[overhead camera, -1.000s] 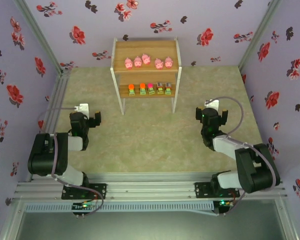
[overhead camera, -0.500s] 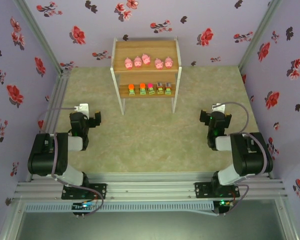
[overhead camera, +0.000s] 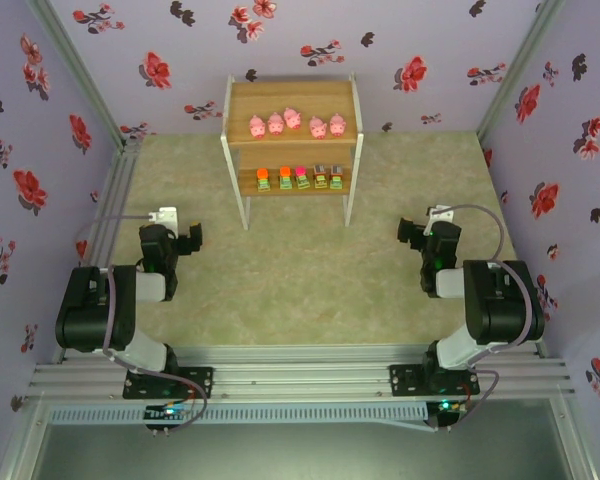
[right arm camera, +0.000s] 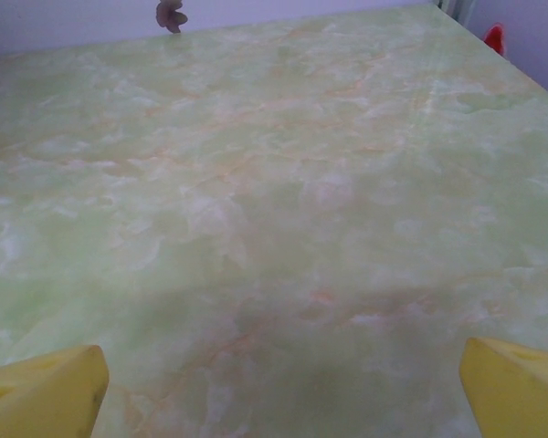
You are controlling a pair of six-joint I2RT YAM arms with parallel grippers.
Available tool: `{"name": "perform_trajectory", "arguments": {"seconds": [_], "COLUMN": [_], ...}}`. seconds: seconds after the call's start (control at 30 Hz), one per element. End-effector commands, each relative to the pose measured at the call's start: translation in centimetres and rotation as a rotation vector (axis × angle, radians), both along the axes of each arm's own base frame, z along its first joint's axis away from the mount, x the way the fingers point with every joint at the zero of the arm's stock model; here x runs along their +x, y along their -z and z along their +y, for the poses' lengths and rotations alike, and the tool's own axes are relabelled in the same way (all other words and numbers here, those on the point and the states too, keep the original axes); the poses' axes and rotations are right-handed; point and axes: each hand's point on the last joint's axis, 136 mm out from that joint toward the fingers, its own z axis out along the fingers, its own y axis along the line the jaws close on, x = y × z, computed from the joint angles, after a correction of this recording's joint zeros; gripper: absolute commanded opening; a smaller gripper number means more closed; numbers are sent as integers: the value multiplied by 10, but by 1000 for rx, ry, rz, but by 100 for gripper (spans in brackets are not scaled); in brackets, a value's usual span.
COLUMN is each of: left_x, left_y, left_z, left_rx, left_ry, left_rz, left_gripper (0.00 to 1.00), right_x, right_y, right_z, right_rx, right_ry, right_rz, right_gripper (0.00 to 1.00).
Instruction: Place and organize the plastic toys onto the shelf
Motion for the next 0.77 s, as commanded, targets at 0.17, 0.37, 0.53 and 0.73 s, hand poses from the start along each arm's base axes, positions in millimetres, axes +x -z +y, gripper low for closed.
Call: {"name": "perform_trajectory", "arguments": {"seconds": [0.17, 0.37, 0.53, 0.73], "left_x": [8, 8, 9, 8], "left_y": [-11, -11, -11, -12], "left_z": [0, 0, -1, 0], "left_rx": [-10, -9, -12, -12], "left_ry": [2, 2, 5, 5], "left_rz": [-40, -40, -36, -40], "left_gripper": [100, 100, 100, 100], "right_x": [6, 6, 6, 6], "right_y": [-7, -8, -8, -8], "right_z": [2, 2, 2, 1], "right_rx": [28, 27, 27, 27], "right_ry": [-8, -7, -7, -6], "right_rz": [-31, -32, -31, -31], "right_gripper": [99, 99, 99, 99]}}
